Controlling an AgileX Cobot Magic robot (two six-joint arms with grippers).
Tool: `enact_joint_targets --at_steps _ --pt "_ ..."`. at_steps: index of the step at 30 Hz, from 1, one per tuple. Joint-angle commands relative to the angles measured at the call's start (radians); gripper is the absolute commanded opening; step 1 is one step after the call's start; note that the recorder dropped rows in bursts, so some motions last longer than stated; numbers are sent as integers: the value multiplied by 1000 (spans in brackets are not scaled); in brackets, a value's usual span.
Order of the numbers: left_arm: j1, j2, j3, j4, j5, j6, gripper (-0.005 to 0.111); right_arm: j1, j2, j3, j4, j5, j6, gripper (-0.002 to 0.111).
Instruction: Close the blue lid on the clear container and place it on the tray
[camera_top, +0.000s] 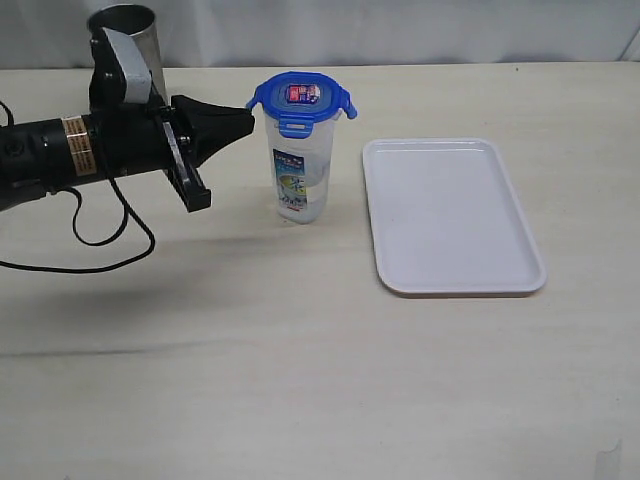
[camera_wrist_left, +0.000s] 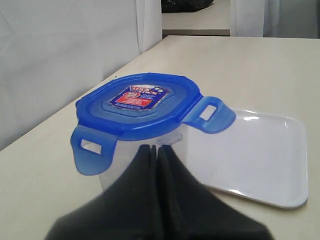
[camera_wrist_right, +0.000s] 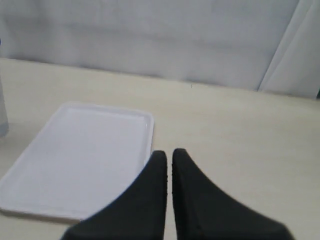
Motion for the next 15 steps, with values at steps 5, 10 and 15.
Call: enact_joint_targets --at_steps 5,10,15 --pt "-1 1 5 2 -16 0 0 -5 -4 2 117 -681 173 4" --pt "-1 1 5 0 0 0 0 -5 46 -29 -87 -881 368 4" --pt "-1 1 5 0 0 0 0 -5 341 -215 -304 -916 534 4"
